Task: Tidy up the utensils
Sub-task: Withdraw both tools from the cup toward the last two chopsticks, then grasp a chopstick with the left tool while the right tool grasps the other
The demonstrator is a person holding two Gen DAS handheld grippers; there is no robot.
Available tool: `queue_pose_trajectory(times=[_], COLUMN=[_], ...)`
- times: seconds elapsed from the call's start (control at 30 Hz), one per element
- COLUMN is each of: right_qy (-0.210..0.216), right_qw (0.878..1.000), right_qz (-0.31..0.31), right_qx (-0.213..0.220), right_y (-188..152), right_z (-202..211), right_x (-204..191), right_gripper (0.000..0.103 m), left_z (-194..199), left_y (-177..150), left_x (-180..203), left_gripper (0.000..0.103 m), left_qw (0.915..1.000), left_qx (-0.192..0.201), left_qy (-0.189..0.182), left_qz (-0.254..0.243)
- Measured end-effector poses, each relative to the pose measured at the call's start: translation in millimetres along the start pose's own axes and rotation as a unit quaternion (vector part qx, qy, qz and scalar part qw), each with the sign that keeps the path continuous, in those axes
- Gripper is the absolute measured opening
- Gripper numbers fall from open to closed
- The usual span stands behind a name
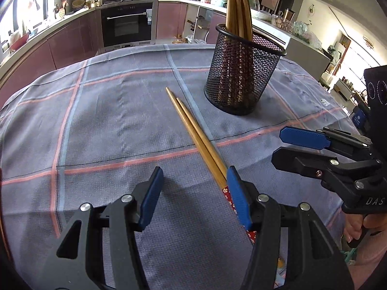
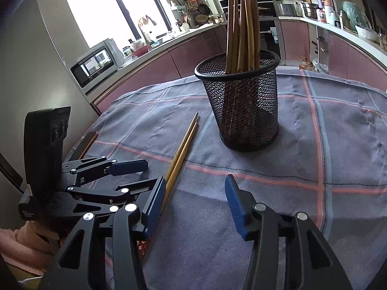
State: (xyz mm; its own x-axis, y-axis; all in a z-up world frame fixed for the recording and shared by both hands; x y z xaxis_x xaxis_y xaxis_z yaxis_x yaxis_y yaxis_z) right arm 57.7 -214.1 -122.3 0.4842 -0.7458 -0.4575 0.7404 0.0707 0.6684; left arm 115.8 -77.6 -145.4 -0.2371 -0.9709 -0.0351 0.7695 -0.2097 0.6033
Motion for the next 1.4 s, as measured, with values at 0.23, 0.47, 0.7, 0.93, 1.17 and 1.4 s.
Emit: queue_pose_trajectory(times=[0.23, 0.47, 0.7, 0.93, 1.17, 1.4], right_qy=[-0.004, -0.004, -0.004, -0.004, -0.004, -0.003], right_qw=[1.000, 1.000, 1.000, 1.000, 1.000, 1.000], right_qz=[0.004, 0.007, 0.009, 0.005, 0.005, 0.013], right_qx=[-0.004, -0.009, -0.013, -0.012, -0.014, -0.024], right_y=[0, 1, 2, 2, 3, 3], right_z=[-1, -4, -8, -6, -7, -13], right_x=[0, -1, -1, 2, 3, 1], right_gripper=[0.049, 0.049, 0.049, 0.049, 0.049, 0.049], left_z=[-2, 0, 0, -3, -5, -3], left_y=[0, -1, -4, -1, 1, -3], left_x=[4, 1, -6, -1, 2, -4], left_gripper=[0.055, 0.049, 0.044, 0.048, 0.046, 0.038], left_qw=[0.9999, 0.9999, 1.0000, 0.9999, 1.0000, 1.0000], left_qx=[0.003, 0.003, -0.003, -0.005, -0.002, -0.006], left_qy=[0.012, 0.010, 0.001, -0.012, 0.002, 0.002], left_qz=[-0.011, -0.007, 0.009, 0.008, -0.006, 0.004])
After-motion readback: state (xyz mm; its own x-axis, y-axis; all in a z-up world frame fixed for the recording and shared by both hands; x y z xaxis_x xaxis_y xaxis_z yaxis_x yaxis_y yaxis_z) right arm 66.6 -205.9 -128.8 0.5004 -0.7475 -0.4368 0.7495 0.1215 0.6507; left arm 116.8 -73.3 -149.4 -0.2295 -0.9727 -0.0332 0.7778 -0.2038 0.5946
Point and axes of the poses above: each gripper's, at about its wrist camera, not at the fingertips, and z roughly against the way its jaws point, x to its right, y to its top, the point moved 4 cm from there along -z, roughly the way its jaws point, and after that the axes turned 12 degrees about y, right-handed, at the moved point
